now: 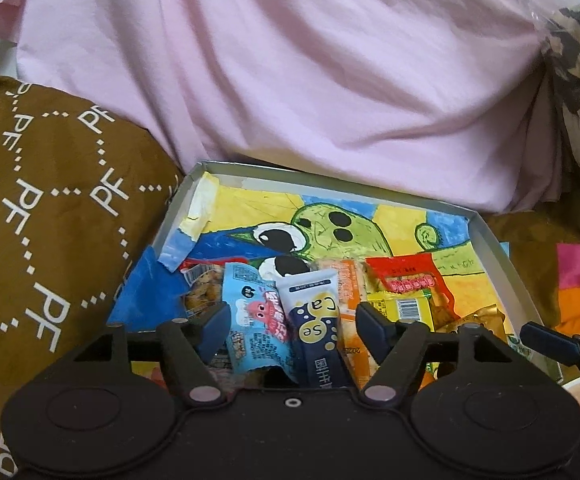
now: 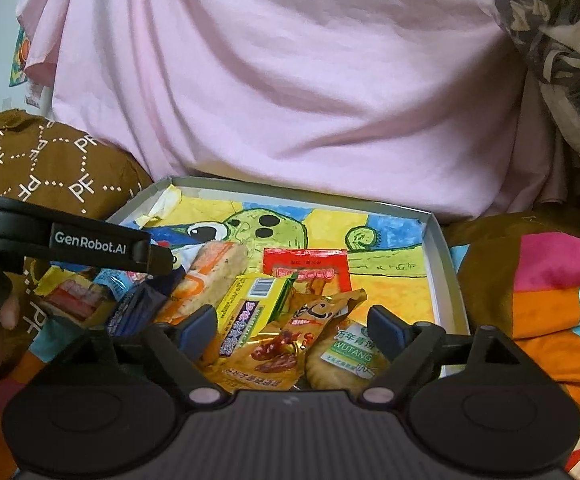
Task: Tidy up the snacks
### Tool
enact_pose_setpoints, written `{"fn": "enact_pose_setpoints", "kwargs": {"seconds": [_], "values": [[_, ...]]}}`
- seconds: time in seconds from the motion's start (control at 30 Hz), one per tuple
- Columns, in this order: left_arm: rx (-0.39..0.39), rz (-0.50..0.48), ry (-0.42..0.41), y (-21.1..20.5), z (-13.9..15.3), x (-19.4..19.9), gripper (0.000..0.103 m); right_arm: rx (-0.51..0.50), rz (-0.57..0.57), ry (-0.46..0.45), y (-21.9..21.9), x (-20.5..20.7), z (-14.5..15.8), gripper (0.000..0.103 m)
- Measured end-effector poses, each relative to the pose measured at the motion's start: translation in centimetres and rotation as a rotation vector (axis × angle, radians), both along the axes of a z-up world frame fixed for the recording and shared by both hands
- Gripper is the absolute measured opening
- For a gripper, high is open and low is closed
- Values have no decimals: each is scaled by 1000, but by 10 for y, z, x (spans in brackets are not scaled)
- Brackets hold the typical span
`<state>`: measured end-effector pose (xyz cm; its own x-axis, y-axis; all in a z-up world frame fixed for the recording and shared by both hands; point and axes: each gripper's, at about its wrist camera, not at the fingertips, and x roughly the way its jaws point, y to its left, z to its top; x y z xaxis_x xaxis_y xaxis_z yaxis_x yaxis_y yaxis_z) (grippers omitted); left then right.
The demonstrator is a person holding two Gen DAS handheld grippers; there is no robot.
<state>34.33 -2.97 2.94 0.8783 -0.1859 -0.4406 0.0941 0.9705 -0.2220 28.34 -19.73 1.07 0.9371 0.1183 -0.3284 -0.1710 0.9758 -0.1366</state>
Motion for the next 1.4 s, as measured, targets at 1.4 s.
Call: {"fn": "enact_pose_setpoints", "kwargs": {"seconds": [1.4], "values": [[40,133,-149,43,5,-214,102,218,22,-66,-15,-185,10,103]]}}
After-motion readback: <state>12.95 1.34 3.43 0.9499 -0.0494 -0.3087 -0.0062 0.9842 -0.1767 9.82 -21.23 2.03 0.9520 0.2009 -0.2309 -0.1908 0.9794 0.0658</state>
